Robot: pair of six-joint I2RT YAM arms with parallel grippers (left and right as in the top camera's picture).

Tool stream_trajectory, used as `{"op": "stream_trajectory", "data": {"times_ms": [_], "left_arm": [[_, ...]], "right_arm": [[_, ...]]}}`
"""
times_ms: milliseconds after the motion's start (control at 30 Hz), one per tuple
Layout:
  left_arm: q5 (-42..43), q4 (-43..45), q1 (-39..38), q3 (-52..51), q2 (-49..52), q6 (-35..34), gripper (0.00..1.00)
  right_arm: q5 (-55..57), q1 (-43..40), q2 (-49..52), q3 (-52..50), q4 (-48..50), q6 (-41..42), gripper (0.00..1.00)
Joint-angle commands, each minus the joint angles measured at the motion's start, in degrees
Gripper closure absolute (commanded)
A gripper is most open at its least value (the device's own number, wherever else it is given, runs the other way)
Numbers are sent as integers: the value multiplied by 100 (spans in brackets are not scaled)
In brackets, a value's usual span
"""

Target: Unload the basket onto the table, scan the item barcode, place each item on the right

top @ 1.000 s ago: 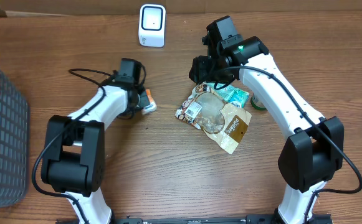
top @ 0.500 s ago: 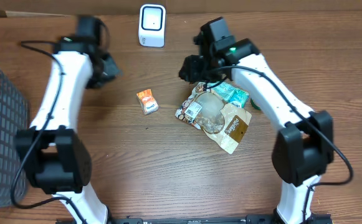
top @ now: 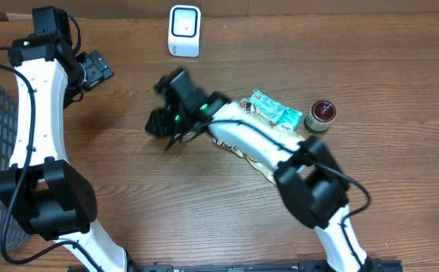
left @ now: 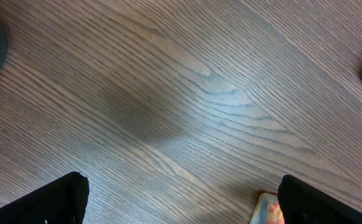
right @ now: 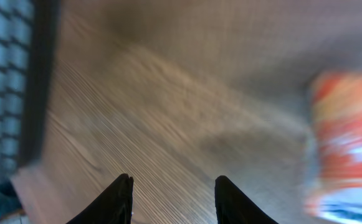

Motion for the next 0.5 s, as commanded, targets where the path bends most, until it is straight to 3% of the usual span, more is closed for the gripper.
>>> {"op": "stream_trajectory", "data": {"times_ms": [0,467], "left_arm": [[-37,-9,-15,94,-92,63,0],[-37,-9,-13,94,-92,63,0]], "right_arm": [[280,96,389,66,-133,85,60],[1259,-798,393,79,-1078,232,61]]}}
